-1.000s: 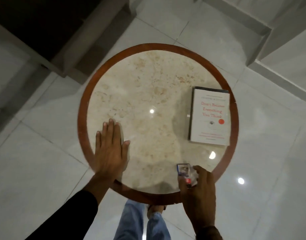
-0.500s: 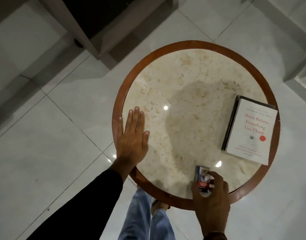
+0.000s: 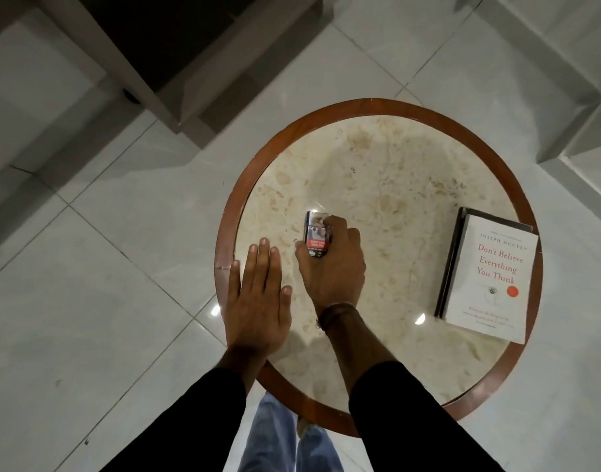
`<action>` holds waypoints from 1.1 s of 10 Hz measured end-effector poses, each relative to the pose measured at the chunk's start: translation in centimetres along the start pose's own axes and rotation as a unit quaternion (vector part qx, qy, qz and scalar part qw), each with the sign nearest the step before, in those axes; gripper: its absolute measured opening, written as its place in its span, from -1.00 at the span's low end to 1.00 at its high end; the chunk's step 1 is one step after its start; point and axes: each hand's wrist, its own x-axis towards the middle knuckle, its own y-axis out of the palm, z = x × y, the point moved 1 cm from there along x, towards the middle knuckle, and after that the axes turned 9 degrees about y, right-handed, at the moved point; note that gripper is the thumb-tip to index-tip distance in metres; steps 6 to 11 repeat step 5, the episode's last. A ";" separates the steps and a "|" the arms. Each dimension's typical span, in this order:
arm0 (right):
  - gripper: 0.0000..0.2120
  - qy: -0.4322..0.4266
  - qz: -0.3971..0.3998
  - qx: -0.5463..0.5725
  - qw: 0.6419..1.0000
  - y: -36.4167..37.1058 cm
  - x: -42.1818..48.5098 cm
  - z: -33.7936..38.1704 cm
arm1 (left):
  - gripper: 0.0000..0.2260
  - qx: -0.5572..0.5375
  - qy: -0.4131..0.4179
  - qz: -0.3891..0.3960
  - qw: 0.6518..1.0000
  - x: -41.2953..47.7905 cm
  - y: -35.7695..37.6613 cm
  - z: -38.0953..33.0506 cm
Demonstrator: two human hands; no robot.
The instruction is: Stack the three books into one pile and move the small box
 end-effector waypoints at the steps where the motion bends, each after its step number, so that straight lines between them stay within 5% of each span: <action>1: -0.53 -0.004 -0.004 -0.008 1.000 0.4 0.4 0.0 | -0.38 0.004 -0.004 0.000 1.000 -0.1 0.3 0.1; 11: -0.42 0.006 -0.015 0.073 0.997 -3.7 -3.1 -1.9 | -0.39 0.000 0.004 0.000 1.000 0.2 -0.3 -0.3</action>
